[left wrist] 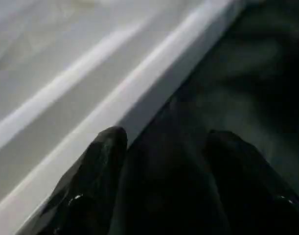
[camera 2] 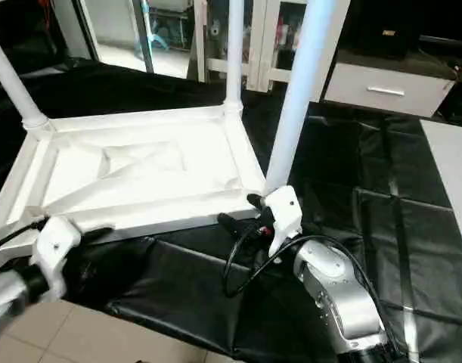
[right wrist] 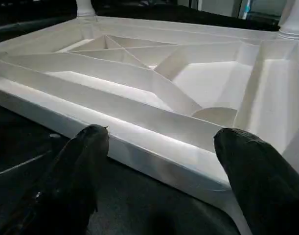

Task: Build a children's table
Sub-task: Rotate leg to tighten

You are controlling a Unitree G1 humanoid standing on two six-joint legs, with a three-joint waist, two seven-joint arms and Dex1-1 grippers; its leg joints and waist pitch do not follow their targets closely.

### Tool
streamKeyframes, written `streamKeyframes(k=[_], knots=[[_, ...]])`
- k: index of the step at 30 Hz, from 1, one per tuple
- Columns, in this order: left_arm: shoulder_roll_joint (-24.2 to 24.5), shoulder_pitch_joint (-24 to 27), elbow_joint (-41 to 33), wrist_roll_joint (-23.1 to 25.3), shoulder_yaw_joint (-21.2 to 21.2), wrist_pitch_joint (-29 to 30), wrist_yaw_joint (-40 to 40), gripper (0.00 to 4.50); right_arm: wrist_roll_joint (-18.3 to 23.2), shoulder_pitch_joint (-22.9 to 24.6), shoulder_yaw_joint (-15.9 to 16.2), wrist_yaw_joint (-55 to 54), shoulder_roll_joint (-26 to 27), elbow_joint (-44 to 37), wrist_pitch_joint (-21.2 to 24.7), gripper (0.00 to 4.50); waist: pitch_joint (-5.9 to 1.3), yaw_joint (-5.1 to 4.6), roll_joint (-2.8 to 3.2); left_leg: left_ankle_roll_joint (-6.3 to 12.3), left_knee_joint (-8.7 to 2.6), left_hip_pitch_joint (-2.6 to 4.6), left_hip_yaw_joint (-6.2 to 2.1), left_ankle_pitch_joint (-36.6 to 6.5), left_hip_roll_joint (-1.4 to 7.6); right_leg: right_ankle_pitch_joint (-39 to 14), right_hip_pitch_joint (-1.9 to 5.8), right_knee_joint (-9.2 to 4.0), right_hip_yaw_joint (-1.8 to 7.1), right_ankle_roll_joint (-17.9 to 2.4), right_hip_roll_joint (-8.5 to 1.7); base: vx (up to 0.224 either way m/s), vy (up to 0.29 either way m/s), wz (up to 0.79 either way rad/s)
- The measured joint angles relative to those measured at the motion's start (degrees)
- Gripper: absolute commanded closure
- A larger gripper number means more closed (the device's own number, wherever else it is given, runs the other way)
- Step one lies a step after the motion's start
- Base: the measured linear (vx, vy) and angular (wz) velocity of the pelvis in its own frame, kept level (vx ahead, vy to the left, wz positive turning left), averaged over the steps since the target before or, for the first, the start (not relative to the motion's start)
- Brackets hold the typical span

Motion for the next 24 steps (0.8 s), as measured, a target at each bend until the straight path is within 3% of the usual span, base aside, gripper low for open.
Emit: streamKeyframes(k=[9,17,21,24], knots=[[-2.8,-15.9,20.5,8.1,-4.8,-3.6,9.2,1.53,-0.7,0.0,0.3,-0.3,0.5,1.2,-1.0,0.72,-0.05,0.34,-0.06,-0.23,0.03,-0.01,-0.03,0.2,-0.03,0.2,0.1,0.08,0.06,0.0,-0.02,0.0,0.0,0.0],[-6.0,-29.6,40.5,15.8,-7.3,-11.1,24.7,1.53,-1.5,-0.1,0.1,-0.6,0.9,1.2,-1.6,0.72,-0.04,-0.09,-0.11,-0.46,0.03,-0.07,-0.26,0.3,0.0,0.6,0.02,0.14,-0.05,0.2,0.03,0.0,0.0,0.0],[-7.5,-32.2,41.2,15.7,-5.7,-14.4,28.3,1.53,-1.5,0.1,0.2,-0.5,1.0,1.2,-1.8,0.72,-0.06,0.0,-0.09,-0.45,0.03,-0.11,-0.28,0.4,0.0,0.6,0.02,0.07,-0.06,0.2,0.03,0.0,0.0,0.0],[-10.5,-28.6,33.8,10.6,-3.6,-17.6,25.7,1.53,-1.5,0.4,0.6,0.2,1.4,1.1,-2.3,0.72,-0.07,-0.07,-0.1,-0.38,0.04,-0.17,-0.22,0.4,0.0,0.6,0.01,-0.05,-0.01,0.2,0.02,0.0,0.0,0.0]])
